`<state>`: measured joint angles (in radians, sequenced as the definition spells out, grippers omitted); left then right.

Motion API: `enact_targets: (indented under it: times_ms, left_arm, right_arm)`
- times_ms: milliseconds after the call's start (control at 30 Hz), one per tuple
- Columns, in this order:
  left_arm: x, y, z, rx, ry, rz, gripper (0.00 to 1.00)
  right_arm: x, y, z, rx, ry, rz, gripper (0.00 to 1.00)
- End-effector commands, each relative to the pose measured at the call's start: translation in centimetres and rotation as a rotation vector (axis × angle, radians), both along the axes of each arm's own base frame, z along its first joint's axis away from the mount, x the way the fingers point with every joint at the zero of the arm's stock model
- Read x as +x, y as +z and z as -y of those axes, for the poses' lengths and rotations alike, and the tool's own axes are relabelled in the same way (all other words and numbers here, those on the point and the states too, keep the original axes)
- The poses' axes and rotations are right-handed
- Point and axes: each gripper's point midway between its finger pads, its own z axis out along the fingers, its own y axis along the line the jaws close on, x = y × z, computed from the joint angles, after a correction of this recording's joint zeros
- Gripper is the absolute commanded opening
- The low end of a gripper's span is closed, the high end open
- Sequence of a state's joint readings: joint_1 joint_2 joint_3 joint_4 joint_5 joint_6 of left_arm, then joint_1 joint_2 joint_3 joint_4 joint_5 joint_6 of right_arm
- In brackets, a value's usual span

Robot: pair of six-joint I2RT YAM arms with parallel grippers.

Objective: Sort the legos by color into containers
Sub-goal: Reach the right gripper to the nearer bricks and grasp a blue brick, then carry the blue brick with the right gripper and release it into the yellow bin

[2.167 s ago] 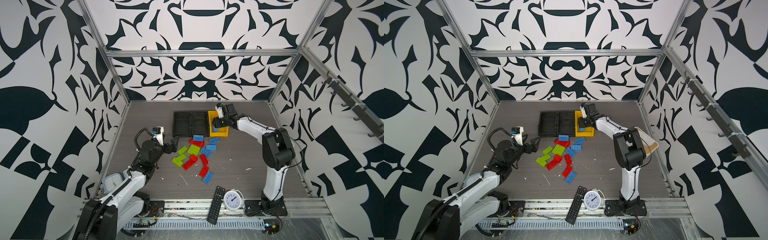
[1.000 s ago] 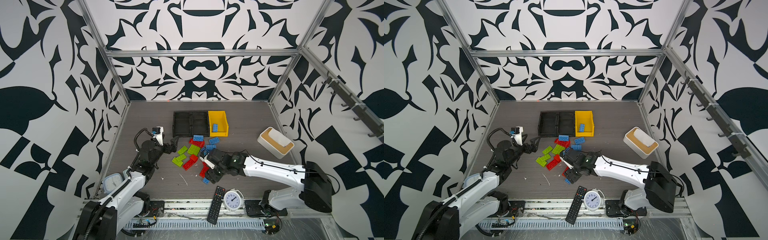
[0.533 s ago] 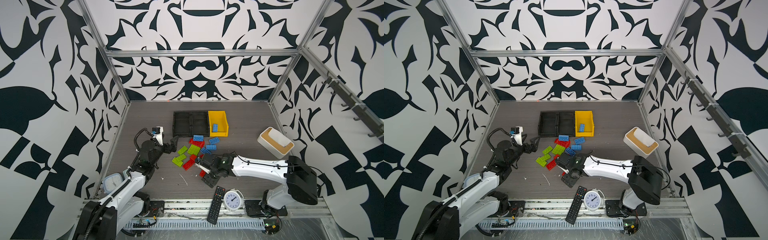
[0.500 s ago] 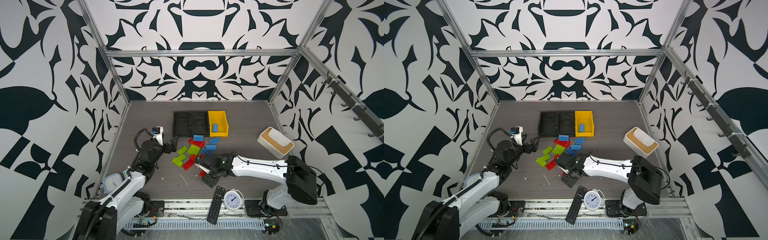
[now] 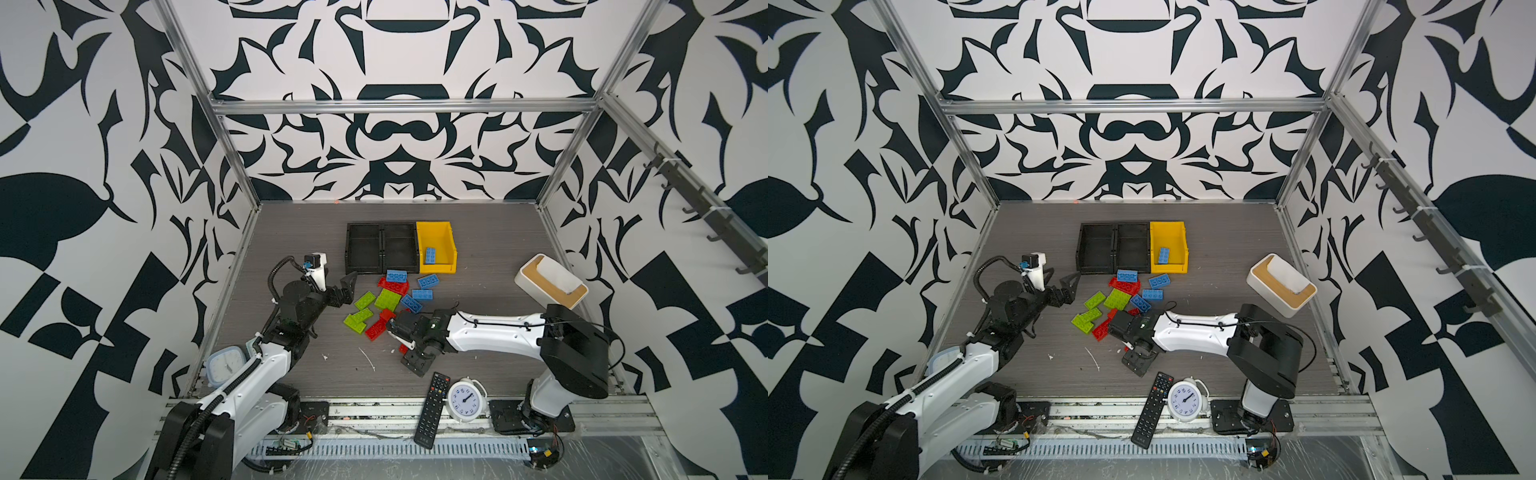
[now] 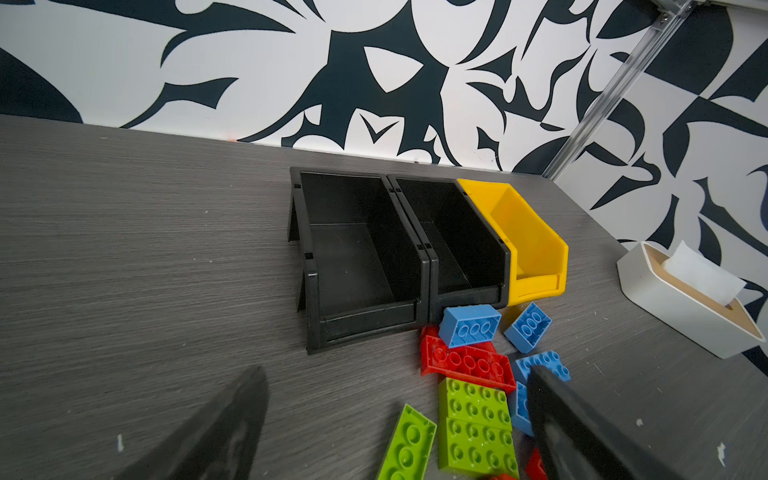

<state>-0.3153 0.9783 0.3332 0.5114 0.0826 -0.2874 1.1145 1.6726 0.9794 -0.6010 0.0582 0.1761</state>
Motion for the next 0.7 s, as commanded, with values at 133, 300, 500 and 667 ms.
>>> enact_targets:
  times_ms: [133,300,500,667]
  left_arm:
    - [-0.1,-0.2,-0.1,0.005,0.005,-0.001,1.0]
    - [-0.1,-0.3,-0.1,0.002,0.004,-0.005,1.0]
    - [-0.1,-0.3,-0.1,0.002,0.001,-0.005,0.99]
    - [-0.2,-0.1,0.0,-0.001,-0.003,0.001,0.99]
  right_arm:
    - [0.5,1.4,-1.4,0.056,0.014,0.03,0.67]
    - [0.3,1.0,-1.0,0.045,0.015,0.018,0.62]
    - [0.7,2.7,-1.2,0.093,0.009,0.06,0.57]
    - [1.7,6.0,-1.0,0.205,-0.037,0.136,0.53]
